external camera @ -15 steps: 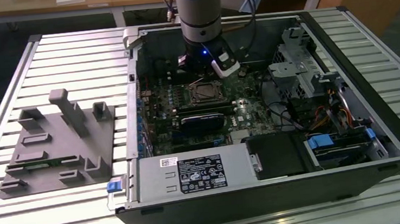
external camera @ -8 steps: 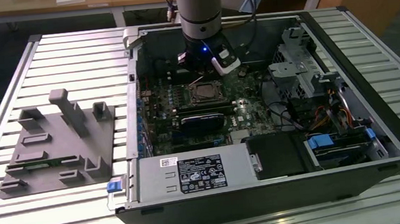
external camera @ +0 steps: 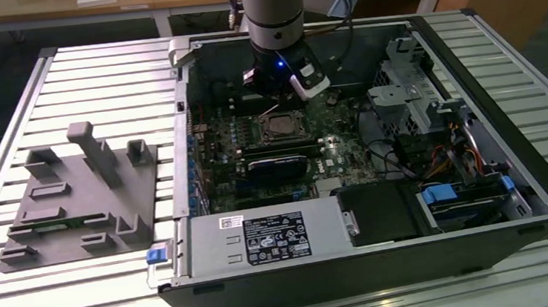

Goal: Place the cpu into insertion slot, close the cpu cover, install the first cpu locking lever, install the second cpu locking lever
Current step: 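Install the first cpu locking lever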

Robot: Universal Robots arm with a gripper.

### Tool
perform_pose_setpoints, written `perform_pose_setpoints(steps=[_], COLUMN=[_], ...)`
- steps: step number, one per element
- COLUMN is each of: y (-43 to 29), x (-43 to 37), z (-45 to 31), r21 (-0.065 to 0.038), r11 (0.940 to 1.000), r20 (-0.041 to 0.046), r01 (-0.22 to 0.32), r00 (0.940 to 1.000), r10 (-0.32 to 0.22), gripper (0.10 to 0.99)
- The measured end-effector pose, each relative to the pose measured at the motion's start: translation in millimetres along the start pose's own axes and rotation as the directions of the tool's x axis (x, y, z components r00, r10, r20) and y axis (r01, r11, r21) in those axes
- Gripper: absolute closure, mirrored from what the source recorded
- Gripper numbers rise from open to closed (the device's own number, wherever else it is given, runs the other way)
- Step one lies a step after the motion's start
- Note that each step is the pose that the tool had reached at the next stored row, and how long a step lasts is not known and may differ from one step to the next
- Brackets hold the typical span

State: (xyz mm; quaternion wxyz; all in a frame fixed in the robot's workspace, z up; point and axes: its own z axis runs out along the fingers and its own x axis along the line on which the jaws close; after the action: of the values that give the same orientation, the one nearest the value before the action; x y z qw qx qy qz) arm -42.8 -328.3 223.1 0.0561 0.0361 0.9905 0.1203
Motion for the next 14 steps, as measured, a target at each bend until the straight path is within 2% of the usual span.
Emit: perform_pose_setpoints(steps=[7, 14], y=[1.9, 10.1], x=[0.9, 2.1], z=[2.9, 7.8], r21=[0.000, 0.000], r11=[1.0000, 1.0000], r20=[0.0003, 0.0003], r01=[0.000, 0.000], r00=[1.0000, 1.0000], r10=[0.000, 0.000], gripper=[0.980, 0.980])
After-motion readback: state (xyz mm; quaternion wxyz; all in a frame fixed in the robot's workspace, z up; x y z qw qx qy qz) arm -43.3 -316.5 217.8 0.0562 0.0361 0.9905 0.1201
